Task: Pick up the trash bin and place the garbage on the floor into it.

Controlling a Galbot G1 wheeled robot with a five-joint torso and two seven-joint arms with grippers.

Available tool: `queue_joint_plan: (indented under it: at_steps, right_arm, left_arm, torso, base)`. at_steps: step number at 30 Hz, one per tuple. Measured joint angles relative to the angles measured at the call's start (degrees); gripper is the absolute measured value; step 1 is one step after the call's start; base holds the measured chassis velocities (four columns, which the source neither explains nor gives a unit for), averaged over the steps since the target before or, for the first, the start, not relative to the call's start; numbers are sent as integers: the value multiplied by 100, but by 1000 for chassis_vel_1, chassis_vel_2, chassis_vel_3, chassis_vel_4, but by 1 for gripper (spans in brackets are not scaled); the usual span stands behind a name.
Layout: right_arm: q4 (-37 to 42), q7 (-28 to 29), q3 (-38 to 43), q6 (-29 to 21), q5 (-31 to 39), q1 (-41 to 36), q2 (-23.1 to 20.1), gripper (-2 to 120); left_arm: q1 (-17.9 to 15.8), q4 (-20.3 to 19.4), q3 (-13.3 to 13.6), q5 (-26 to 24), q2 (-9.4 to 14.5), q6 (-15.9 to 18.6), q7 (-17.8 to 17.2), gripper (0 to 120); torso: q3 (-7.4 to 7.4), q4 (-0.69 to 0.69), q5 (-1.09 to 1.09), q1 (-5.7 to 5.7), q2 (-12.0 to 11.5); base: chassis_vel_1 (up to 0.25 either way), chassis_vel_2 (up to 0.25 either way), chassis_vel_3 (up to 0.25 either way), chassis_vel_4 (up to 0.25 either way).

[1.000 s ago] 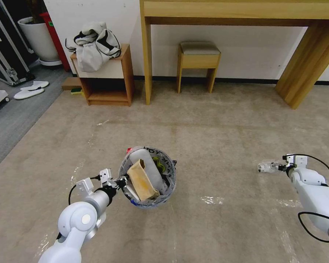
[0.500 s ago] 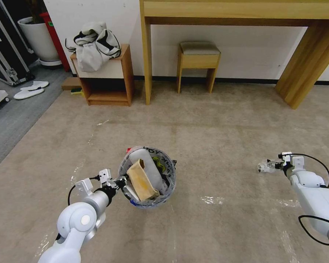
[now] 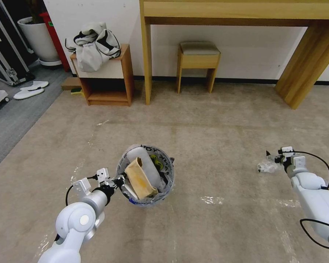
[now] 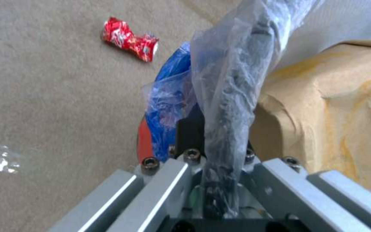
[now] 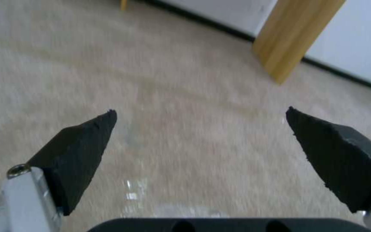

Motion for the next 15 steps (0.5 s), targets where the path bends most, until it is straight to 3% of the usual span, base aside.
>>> queue_joint_plan:
  at_steps: [2,8,15]
  right_arm:
    - [190,8,57,124,-72,-125,61,100]
    - [97,-42,62,175,-66,-136,7,100]
    - [-7,-164,-5,148,-19,-80,-73,100]
  left_arm:
    - [101,-109,-77,90,-3,-6,-7,0]
    - [111,-159,-71,159,43,-12,-10,0]
    - [141,-151,-39,225,-5,-19,-9,0]
  torso:
    - [0,7,1,0,0]
    - [0,0,1,0,0]
    - [0,4,1,0,0]
  base:
    - [0,0,0,0]
    - [0,0,0,0]
    - [0,0,0,0]
